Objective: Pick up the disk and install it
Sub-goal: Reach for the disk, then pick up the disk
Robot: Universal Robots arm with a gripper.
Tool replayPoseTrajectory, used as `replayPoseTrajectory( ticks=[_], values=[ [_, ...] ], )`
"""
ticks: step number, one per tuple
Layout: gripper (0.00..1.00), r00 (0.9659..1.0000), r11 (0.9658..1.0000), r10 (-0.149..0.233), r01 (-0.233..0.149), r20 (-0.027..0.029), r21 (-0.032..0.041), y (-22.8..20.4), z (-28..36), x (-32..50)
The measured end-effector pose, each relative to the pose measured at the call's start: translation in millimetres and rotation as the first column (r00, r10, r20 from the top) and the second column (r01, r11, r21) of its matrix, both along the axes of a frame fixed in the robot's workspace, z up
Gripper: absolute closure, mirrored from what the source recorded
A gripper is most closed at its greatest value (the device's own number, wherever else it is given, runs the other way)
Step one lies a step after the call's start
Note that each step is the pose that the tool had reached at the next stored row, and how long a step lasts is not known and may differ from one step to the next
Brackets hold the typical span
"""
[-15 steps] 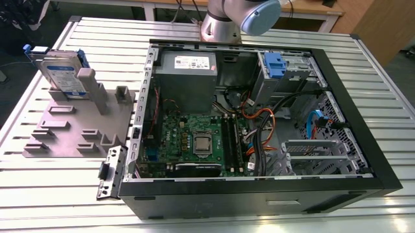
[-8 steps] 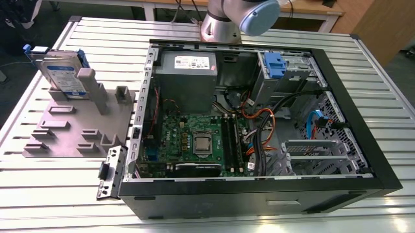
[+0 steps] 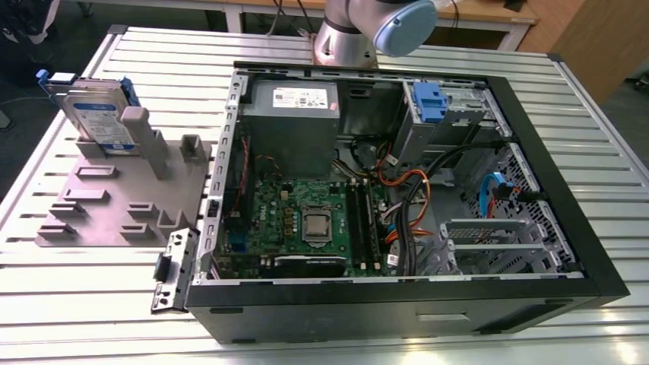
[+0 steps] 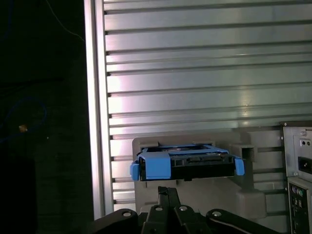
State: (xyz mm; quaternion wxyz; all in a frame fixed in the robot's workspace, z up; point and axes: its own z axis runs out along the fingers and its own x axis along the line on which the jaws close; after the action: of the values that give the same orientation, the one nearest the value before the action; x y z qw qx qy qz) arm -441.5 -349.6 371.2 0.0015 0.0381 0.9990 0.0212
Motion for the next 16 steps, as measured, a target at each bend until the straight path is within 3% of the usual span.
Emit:
replayPoseTrajectory(
  ticks=[16],
  values=[
    [0.89, 0.9999, 0.9999, 0.012, -0.012, -0.0006, 0.0000, 0.0, -0.1, -0.2]
  ],
)
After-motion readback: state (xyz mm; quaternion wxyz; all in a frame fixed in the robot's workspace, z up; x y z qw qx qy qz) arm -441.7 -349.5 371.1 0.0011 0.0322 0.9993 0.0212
